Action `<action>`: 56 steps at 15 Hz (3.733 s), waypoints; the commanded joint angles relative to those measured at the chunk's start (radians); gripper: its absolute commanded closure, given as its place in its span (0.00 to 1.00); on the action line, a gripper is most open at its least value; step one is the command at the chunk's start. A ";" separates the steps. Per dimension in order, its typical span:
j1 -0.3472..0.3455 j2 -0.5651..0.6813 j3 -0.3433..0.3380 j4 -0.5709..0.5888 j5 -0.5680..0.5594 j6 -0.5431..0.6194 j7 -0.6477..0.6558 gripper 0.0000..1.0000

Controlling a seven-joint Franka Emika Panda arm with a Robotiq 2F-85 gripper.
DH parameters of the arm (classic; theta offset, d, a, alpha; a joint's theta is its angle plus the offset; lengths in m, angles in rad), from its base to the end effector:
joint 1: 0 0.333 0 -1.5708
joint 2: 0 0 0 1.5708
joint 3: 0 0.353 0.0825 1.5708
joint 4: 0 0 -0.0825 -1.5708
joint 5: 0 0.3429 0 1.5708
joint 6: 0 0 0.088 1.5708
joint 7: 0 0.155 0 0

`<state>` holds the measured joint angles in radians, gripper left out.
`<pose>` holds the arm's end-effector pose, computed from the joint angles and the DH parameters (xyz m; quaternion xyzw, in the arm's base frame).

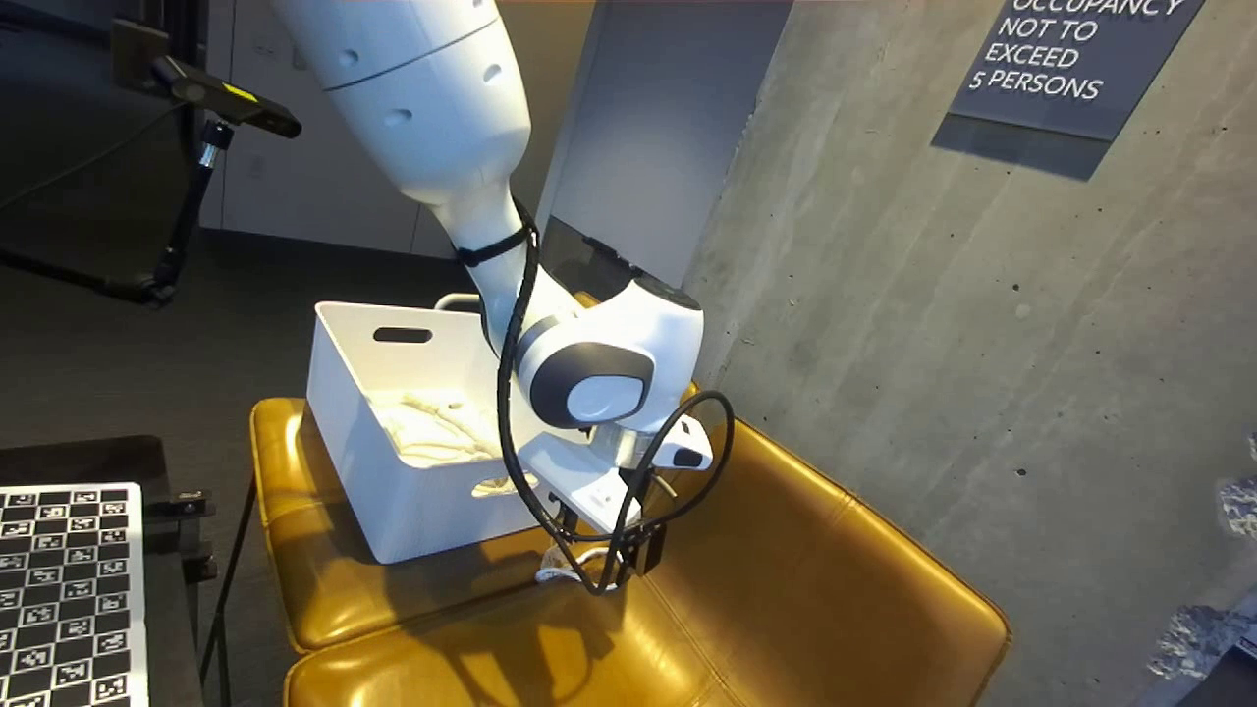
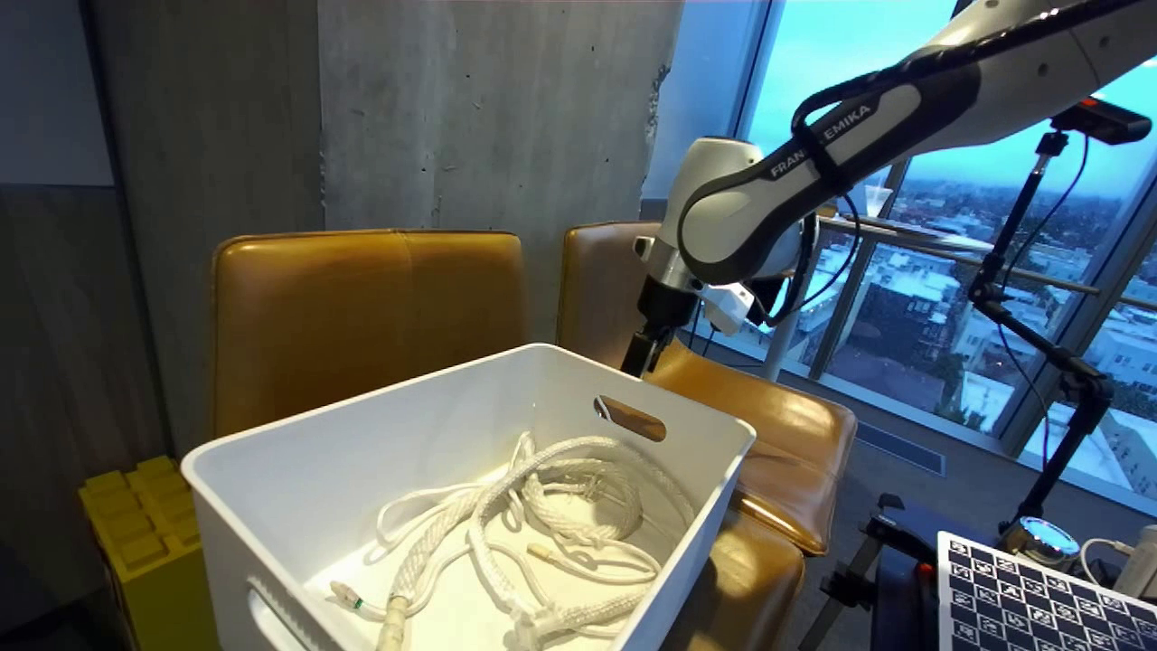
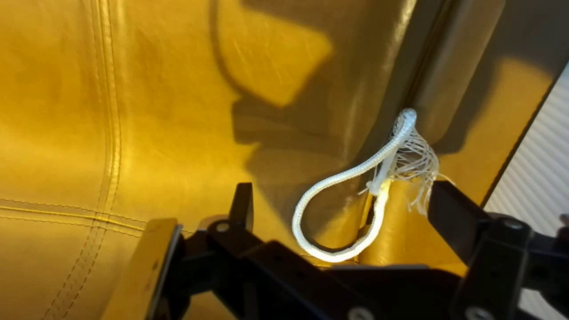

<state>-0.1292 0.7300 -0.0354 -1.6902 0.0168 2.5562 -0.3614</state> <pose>0.6847 -0.1104 0.1966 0.9930 0.0966 0.0642 0.0239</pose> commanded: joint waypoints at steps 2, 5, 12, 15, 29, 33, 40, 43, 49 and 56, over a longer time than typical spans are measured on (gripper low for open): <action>0.003 0.081 0.026 0.107 -0.031 -0.036 0.044 0.00; 0.006 0.122 0.025 0.140 -0.036 -0.042 0.063 0.00; 0.019 0.170 0.021 0.137 -0.052 -0.037 0.102 0.14; 0.028 0.183 0.019 0.141 -0.057 -0.035 0.117 0.48; 0.101 0.040 -0.019 0.085 -0.137 -0.072 0.202 0.99; 0.142 -0.107 -0.028 0.074 -0.184 -0.120 0.212 0.99; 0.201 -0.361 0.017 0.118 -0.194 -0.276 0.218 0.99; 0.217 -0.428 0.074 0.117 -0.152 -0.319 0.178 0.99; 0.267 -0.451 0.125 0.094 -0.153 -0.390 0.248 0.99; 0.323 -0.529 0.176 -0.100 -0.139 -0.378 0.379 0.99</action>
<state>0.1822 0.2618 0.1277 -1.7047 -0.1411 2.1767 -0.0259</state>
